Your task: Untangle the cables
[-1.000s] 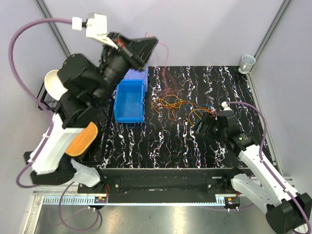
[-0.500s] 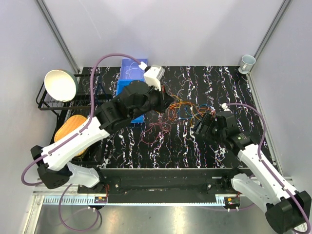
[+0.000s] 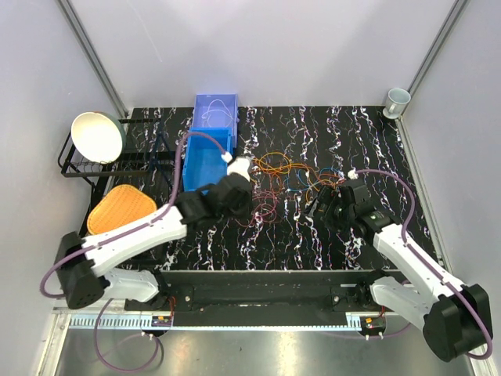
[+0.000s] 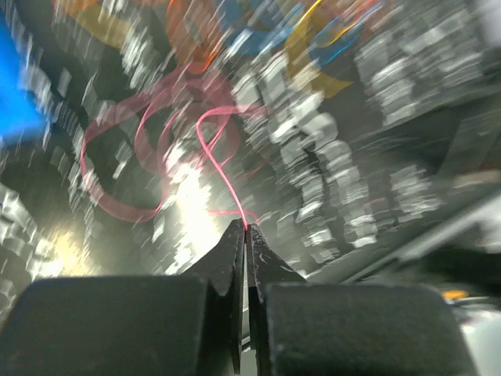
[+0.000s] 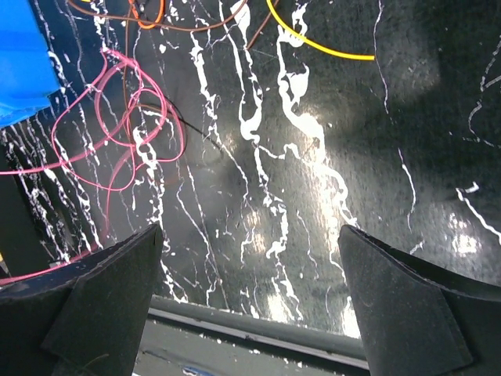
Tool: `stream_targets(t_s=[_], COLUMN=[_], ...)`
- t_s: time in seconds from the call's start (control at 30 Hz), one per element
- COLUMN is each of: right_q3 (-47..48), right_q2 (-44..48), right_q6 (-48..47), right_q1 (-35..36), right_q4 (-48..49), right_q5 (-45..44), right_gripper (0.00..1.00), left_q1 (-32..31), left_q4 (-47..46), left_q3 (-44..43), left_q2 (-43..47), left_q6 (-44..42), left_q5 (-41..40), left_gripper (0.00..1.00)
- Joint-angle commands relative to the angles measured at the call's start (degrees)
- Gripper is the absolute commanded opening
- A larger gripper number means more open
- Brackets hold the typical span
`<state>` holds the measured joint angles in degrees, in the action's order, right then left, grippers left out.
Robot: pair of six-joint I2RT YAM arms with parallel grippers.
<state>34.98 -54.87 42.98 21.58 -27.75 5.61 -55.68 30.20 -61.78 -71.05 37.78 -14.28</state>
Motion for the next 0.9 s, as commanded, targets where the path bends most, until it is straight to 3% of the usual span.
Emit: stream_targets(t_s=[0.0,0.07,0.4,0.5,0.53,0.67,0.77,0.87], right_q3=[-0.62,-0.88,-1.41,-1.41,-1.41,-0.79,0.35,1.93], right_q2=[-2.87,-4.09,-7.44,-8.23,-8.49,-10.77,-13.14,-15.17], right_q6=[0.61,0.61,-0.44,-1.14,-1.23,-2.11,-2.90,-3.43], right_q1=[-0.05,-0.14,-0.05,-0.14,-0.14,-0.05,-0.05,-0.05], right_q4=[4.45,5.51,7.80,7.88,8.15,8.85,9.47,9.82], right_q5=[0.98,1.25,0.46,-0.33,-0.59,-1.21,-0.95,-0.60], right_gripper=[1.00,1.00,1.00,1.00,1.00,1.00,1.00,1.00], left_q1=[-0.04,0.05,4.43,6.81,6.81,5.85,5.06,5.14], left_q4=[0.83,0.92,1.53,3.80,4.43,5.40,5.66,6.10], left_q3=[3.06,3.16,-5.36,-8.78,-9.58,-13.18,-15.12,-17.05], left_q2=[-4.08,-5.85,-19.73,-22.11,-22.20,-19.93,-18.69,-21.05], left_q6=[3.26,3.27,2.30,1.95,1.42,-2.70,-5.16,-8.32], left_q5=[-9.17,-12.77,-14.63,-13.22,-13.57,-11.30,-11.21,-11.38], left_gripper=[0.00,0.02,0.07,0.30,0.48,0.78,0.88,0.90])
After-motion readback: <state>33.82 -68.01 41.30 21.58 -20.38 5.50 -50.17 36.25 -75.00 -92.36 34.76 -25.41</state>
